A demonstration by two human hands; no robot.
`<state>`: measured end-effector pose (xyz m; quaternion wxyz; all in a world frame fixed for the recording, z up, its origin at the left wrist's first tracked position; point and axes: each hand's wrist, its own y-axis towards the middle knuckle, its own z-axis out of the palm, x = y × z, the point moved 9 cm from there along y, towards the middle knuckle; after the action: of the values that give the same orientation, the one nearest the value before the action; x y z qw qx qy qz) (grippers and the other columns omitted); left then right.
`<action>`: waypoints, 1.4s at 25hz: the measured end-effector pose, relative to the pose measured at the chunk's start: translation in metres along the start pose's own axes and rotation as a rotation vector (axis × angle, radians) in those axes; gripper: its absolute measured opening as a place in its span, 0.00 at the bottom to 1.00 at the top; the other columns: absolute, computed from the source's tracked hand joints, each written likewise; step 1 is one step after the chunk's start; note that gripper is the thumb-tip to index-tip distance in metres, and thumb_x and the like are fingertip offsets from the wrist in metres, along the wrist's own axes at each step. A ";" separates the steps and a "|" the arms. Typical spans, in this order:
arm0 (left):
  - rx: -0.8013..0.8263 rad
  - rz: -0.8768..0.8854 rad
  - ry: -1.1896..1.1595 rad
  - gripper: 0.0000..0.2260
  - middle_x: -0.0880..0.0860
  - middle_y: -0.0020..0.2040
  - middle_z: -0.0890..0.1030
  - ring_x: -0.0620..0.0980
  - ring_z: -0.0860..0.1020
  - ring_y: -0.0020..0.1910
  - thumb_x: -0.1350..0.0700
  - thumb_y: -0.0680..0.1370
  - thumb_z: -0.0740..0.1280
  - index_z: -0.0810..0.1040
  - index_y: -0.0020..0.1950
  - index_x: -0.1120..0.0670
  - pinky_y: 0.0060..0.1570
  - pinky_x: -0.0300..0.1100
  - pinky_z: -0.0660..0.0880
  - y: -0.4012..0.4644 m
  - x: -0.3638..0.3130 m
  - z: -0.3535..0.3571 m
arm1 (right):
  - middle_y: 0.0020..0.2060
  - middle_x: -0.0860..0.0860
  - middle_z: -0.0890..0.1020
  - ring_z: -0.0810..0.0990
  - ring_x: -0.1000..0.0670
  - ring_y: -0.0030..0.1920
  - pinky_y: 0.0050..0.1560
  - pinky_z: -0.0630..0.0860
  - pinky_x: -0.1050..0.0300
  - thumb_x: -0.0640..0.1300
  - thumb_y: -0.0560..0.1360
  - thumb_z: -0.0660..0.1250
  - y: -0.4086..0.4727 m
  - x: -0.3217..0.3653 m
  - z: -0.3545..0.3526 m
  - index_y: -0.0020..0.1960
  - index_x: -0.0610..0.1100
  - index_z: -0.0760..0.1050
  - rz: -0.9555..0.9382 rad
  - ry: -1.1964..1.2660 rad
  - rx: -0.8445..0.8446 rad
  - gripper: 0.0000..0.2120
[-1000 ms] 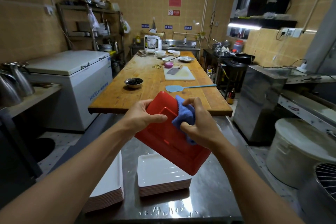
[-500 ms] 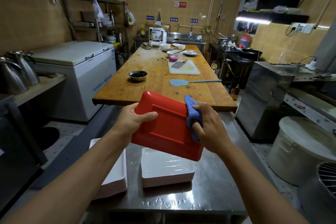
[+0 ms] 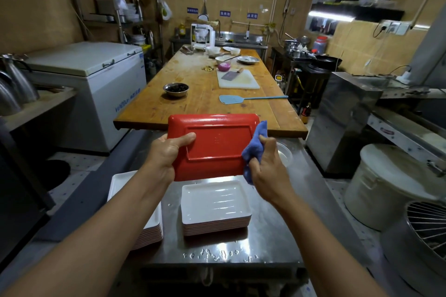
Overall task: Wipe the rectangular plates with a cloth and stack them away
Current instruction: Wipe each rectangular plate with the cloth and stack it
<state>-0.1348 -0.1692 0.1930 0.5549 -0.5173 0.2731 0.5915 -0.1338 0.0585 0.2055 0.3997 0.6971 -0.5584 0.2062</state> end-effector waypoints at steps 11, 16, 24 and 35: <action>-0.087 -0.048 -0.036 0.20 0.58 0.48 0.81 0.58 0.80 0.43 0.57 0.71 0.74 0.73 0.61 0.55 0.39 0.52 0.77 -0.011 0.002 0.004 | 0.74 0.37 0.56 0.51 0.41 0.75 0.72 0.56 0.36 0.33 0.69 0.66 -0.030 0.056 0.032 0.70 0.41 0.59 -0.373 -0.298 -0.149 0.32; -0.130 -0.007 -0.041 0.12 0.57 0.46 0.80 0.55 0.79 0.40 0.53 0.72 0.72 0.75 0.52 0.54 0.36 0.48 0.75 -0.014 0.004 -0.008 | 0.76 0.42 0.51 0.46 0.46 0.76 0.75 0.44 0.47 0.44 0.73 0.63 -0.038 0.090 0.072 0.73 0.41 0.60 -0.462 -0.301 0.038 0.29; -0.145 0.021 -0.079 0.12 0.58 0.46 0.81 0.56 0.81 0.40 0.56 0.73 0.72 0.76 0.55 0.56 0.36 0.47 0.77 -0.018 0.003 -0.026 | 0.77 0.50 0.47 0.43 0.53 0.76 0.73 0.37 0.54 0.53 0.81 0.51 -0.015 0.104 0.085 0.76 0.48 0.52 -0.447 -0.406 0.119 0.26; -0.207 -0.056 -0.116 0.10 0.57 0.45 0.82 0.57 0.81 0.40 0.59 0.72 0.72 0.76 0.51 0.52 0.30 0.47 0.76 -0.029 0.004 -0.077 | 0.64 0.43 0.69 0.67 0.46 0.65 0.59 0.60 0.66 0.40 0.80 0.58 0.011 0.055 0.060 0.69 0.40 0.65 -0.141 0.042 0.035 0.18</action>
<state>-0.0830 -0.2298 0.1721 0.5298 -0.5442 0.1634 0.6297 -0.1380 -0.0232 0.2133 0.4126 0.7372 -0.4956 0.2018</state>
